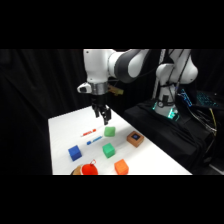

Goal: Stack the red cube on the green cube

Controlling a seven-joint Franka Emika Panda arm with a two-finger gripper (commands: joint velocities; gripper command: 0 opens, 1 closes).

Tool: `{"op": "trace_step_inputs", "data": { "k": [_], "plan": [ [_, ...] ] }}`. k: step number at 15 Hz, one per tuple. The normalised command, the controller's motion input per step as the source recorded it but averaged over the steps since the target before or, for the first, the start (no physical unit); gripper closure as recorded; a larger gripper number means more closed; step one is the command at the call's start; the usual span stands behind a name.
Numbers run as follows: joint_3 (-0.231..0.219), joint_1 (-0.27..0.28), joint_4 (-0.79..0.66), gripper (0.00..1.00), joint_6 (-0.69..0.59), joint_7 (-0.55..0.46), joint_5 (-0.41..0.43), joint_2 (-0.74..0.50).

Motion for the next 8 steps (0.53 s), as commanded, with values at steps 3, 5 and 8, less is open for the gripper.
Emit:
{"op": "trace_step_inputs", "data": {
  "k": [3, 5, 8],
  "plan": [
    [0.035, -0.021, 0.01, 0.0, 0.01, 0.1, 0.003, 0.0],
    [0.05, 0.012, 0.03, 0.0, 0.01, 0.16, -0.004, 0.0],
    [0.064, 0.05, 0.06, 0.0, 0.0, 0.2, -0.009, 0.02]
  ]
}}
